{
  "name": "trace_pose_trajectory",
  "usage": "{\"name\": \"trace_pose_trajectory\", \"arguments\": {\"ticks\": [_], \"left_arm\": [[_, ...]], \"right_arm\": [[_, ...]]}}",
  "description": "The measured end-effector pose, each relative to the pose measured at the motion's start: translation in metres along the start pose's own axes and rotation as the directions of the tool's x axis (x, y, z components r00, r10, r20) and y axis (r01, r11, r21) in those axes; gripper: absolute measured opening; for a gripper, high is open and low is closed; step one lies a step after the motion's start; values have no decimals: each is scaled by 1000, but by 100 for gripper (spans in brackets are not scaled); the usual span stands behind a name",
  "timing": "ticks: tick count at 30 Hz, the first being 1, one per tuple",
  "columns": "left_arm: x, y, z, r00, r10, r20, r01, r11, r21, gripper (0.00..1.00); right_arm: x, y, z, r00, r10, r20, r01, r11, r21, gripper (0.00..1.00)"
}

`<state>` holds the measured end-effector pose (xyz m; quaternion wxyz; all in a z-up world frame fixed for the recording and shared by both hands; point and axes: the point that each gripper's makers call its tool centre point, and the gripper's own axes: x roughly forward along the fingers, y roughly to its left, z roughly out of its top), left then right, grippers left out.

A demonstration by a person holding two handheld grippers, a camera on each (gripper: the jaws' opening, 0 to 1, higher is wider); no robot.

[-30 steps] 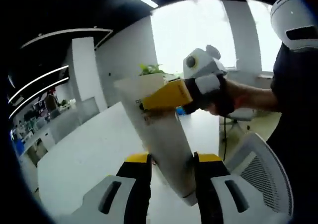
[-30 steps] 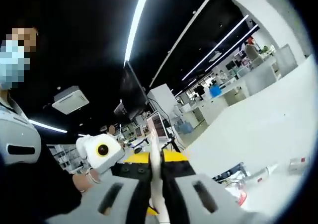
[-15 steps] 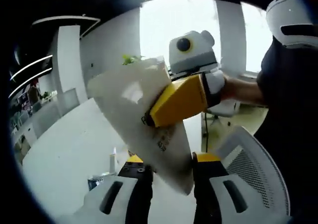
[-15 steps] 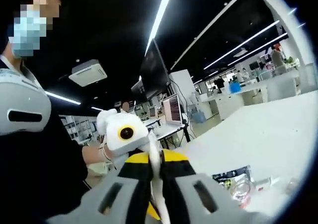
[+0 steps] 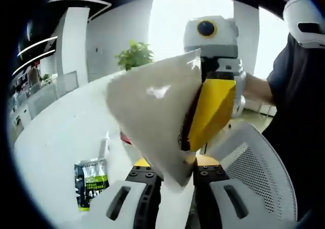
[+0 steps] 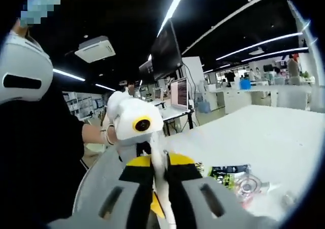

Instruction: Arrange the skincare products in the storage area until every visible bottle or jar stands upright without overlapping.

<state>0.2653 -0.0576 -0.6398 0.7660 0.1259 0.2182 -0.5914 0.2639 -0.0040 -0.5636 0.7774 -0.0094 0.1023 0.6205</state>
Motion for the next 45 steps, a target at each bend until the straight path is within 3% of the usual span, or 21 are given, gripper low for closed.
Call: {"name": "trace_pose_trajectory", "arguments": {"ticks": [3, 8, 13, 17, 20, 22, 23, 24, 25, 28, 31, 33, 39, 44, 45], "left_arm": [[5, 2, -6, 999, 26, -38, -25, 1000, 17, 18], [12, 9, -13, 993, 82, -80, -82, 997, 13, 17], [14, 14, -20, 989, 112, -94, -115, 993, -21, 16], [17, 14, -31, 985, 110, -129, -112, 994, -7, 15], [18, 16, -38, 983, 117, -144, -119, 993, -6, 15], [18, 15, -38, 985, 113, -132, -117, 993, -21, 15], [18, 15, -37, 985, 113, -129, -118, 993, -25, 15], [18, 16, -38, 985, 116, -126, -120, 992, -27, 15], [18, 16, -38, 985, 119, -125, -123, 992, -26, 15], [19, 19, -41, 984, 121, -127, -126, 992, -26, 14], [20, 20, -47, 983, 123, -134, -126, 992, -10, 14], [20, 21, -49, 984, 121, -134, -123, 992, -11, 14], [22, 28, -54, 986, 116, -117, -119, 993, -22, 15], [27, 37, -60, 985, 110, -136, -109, 994, 15, 16], [28, 37, -57, 988, 100, -115, -99, 995, 13, 16]], "right_arm": [[0, -4, -9, 996, -22, -81, 20, 1000, -19, 12], [1, -10, -22, 973, -74, -217, 42, 988, -148, 15], [4, -12, -17, 964, -72, -256, 21, 980, -197, 16], [4, -9, -5, 959, -23, -282, -36, 979, -202, 12], [0, -11, -5, 929, -16, -369, -78, 968, -238, 11], [-2, -9, -10, 896, 11, -444, -125, 966, -228, 12], [-2, -9, -11, 888, 17, -460, -137, 964, -230, 12], [-3, -6, -16, 861, 44, -507, -176, 961, -215, 13], [-3, -6, -18, 846, 48, -530, -185, 960, -209, 13], [-5, -8, -32, 778, 45, -627, -217, 955, -200, 11], [-1, -10, -39, 737, 45, -674, -243, 948, -203, 9], [2, -11, -43, 716, 42, -697, -258, 943, -209, 7], [8, -19, -46, 677, 42, -735, -271, 942, -196, 5], [12, -25, -52, 622, 32, -783, -297, 934, -198, 3], [14, -28, -49, 628, 32, -778, -294, 935, -199, 3]]}}
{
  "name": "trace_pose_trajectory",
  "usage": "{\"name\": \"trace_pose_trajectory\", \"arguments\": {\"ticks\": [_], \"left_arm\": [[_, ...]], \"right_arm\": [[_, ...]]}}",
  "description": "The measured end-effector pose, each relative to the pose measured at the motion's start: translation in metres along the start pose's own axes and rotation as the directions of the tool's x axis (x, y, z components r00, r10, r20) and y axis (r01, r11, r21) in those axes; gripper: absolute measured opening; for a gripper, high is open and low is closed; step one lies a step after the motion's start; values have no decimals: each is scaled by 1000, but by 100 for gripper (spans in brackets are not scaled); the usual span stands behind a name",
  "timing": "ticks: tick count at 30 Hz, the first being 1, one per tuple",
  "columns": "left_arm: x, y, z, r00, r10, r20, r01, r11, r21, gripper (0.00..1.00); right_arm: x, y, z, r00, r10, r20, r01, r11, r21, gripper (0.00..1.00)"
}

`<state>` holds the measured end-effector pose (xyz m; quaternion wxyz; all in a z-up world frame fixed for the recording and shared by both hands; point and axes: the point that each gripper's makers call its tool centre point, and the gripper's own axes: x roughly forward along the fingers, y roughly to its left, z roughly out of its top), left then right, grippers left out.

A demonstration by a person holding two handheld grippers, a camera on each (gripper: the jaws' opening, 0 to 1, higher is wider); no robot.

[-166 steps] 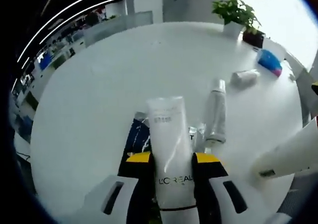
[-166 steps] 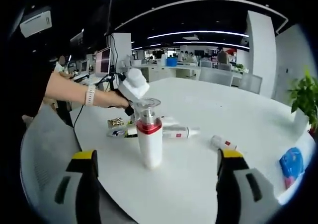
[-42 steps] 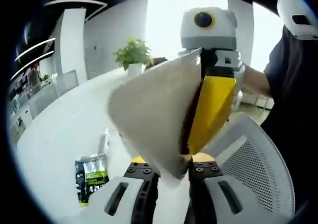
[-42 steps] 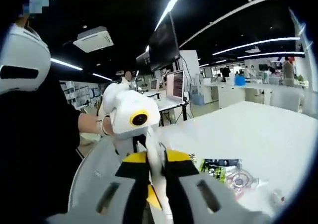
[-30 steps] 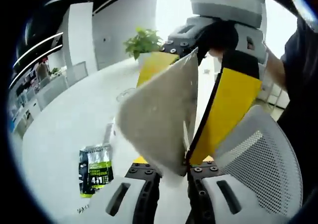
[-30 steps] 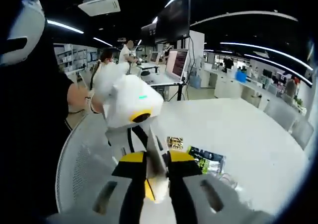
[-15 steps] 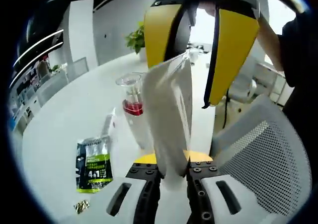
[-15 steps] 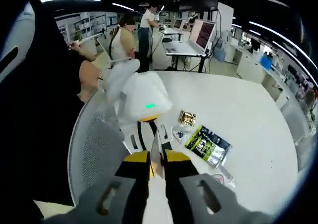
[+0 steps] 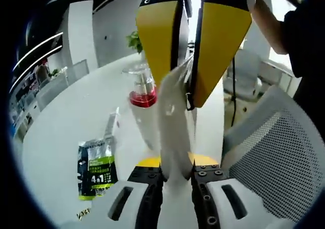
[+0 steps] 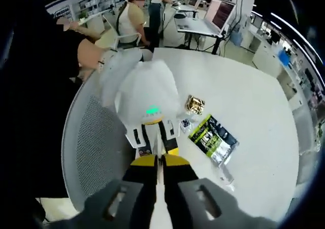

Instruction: Arrange the skincare products in the storage area until every visible bottle or jar stands upright without overlapping.

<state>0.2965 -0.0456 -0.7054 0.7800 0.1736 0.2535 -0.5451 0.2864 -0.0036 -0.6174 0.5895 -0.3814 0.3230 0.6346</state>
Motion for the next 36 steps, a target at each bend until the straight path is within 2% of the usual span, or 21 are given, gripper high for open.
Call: {"name": "trace_pose_trajectory", "arguments": {"ticks": [1, 5, 8, 10, 15, 21, 28, 32, 36], "left_arm": [[0, 3, -1, 1000, -3, 0, 3, 1000, -20, 16], [2, 9, 2, 1000, -11, 21, 12, 1000, -21, 17], [3, 14, 4, 999, -12, 43, 12, 1000, 11, 18], [5, 19, 5, 998, -22, 57, 22, 1000, 4, 18], [7, 25, 9, 997, -40, 69, 37, 999, 36, 18], [4, 26, 7, 997, -50, 60, 45, 996, 74, 21], [-15, 29, 0, 998, -43, 48, 40, 998, 58, 22], [-18, 25, 0, 997, -54, 55, 50, 996, 70, 16], [-16, 26, 2, 997, -55, 60, 49, 994, 99, 15]], "right_arm": [[0, -2, 0, 1000, 4, -10, -4, 1000, 5, 2], [1, -10, -1, 999, -2, -42, 2, 1000, 0, 2], [2, -14, 0, 998, -11, -61, 10, 1000, -11, 2], [2, -21, 0, 997, -21, -73, 20, 1000, -12, 2], [1, -31, -3, 996, -31, -87, 29, 999, -14, 2], [1, -28, -5, 995, -17, -94, 16, 1000, -12, 2], [1, -26, -5, 993, -5, -120, 1, 999, -32, 2], [1, -28, -5, 990, -2, -140, -3, 999, -37, 2], [0, -28, -7, 986, 16, -165, -19, 1000, -21, 2]]}}
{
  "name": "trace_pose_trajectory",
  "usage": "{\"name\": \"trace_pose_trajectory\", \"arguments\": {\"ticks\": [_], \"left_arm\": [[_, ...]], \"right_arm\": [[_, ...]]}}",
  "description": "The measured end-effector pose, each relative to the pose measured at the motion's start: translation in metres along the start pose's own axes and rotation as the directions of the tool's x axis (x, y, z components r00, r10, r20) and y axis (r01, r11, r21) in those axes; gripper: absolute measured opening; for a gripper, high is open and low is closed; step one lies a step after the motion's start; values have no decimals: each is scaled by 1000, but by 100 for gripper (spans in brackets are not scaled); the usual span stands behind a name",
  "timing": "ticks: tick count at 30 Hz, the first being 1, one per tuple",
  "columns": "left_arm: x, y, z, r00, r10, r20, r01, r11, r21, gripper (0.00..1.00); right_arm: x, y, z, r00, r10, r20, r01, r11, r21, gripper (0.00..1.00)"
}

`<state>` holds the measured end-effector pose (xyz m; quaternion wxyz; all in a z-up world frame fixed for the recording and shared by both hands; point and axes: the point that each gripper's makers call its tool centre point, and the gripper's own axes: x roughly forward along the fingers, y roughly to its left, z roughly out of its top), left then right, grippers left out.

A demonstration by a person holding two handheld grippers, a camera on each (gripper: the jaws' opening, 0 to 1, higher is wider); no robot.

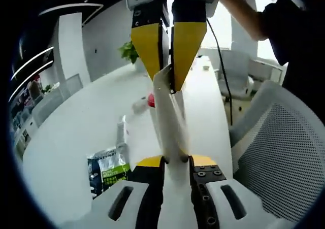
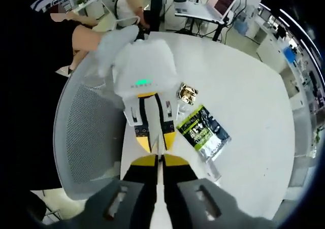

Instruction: Arrange the skincare products in the storage area until every visible bottle or jar stands upright without overlapping.

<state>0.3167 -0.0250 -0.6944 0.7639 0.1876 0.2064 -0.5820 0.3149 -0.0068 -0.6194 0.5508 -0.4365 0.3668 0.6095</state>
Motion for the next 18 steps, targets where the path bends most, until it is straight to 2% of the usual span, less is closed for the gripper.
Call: {"name": "trace_pose_trajectory", "arguments": {"ticks": [8, 18], "left_arm": [[7, 10, 4, 1000, -2, 14, 2, 999, 36, 15], [12, 17, 6, 1000, -5, 20, 3, 998, 59, 15]], "right_arm": [[-2, -13, -8, 997, 15, -78, -15, 1000, -1, 3], [-7, -21, -15, 993, 32, -117, -32, 999, 1, 6]]}}
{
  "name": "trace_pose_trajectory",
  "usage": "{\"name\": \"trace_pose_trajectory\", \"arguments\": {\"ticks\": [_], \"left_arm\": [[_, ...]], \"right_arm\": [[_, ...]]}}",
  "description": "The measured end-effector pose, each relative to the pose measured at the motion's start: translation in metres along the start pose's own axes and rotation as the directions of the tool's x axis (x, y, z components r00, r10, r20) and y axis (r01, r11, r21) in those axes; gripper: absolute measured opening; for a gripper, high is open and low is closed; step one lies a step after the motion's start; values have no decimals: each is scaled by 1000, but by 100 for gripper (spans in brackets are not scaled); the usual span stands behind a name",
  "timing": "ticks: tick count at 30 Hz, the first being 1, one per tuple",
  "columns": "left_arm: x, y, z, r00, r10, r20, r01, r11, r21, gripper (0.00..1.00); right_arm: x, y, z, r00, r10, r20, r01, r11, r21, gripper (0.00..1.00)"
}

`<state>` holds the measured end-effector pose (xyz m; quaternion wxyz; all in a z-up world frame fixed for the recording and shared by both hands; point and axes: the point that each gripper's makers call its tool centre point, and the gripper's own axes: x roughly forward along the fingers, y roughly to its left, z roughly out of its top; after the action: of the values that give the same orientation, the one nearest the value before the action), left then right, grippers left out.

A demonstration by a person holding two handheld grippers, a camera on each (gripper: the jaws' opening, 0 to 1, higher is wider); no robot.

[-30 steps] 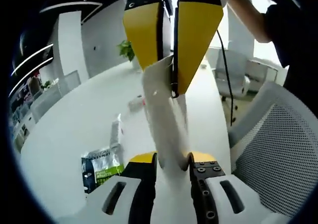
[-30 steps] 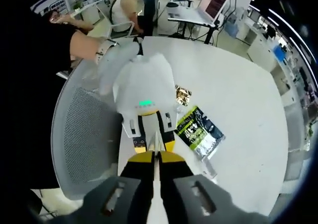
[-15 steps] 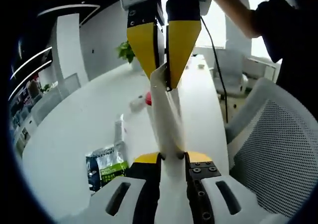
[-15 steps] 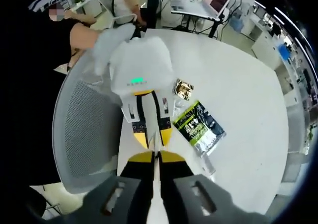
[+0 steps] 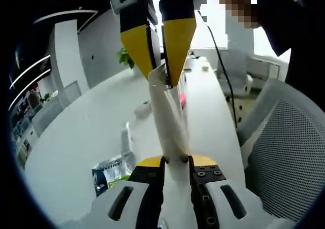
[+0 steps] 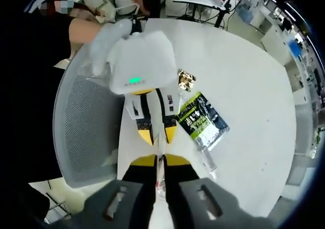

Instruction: Arrange the skincare products in the storage area until every visible bottle or jar stands upright without overlapping.

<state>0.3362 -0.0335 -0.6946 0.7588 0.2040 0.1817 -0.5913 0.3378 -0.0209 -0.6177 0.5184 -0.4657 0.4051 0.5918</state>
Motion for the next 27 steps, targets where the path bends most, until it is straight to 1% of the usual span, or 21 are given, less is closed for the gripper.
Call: {"name": "trace_pose_trajectory", "arguments": {"ticks": [4, 7, 14, 19, 27], "left_arm": [[1, 3, 0, 1000, -1, 2, 1, 1000, 4, 15], [3, 3, 1, 1000, -6, 4, 6, 1000, 14, 16], [6, 5, 3, 1000, -12, 10, 11, 1000, 19, 16], [8, 6, 4, 1000, -11, 11, 11, 999, 41, 16], [10, 10, 2, 1000, 7, 8, -7, 999, 52, 17]], "right_arm": [[-5, -6, -4, 1000, -10, -12, 10, 1000, 12, 3], [-4, -3, -6, 1000, 0, -22, 1, 1000, 19, 3], [-3, -6, -11, 999, -10, -43, 11, 1000, 16, 3], [-3, -6, -13, 999, -10, -46, 11, 1000, 18, 4], [-2, -11, -13, 998, -42, -49, 41, 999, -22, 3]]}}
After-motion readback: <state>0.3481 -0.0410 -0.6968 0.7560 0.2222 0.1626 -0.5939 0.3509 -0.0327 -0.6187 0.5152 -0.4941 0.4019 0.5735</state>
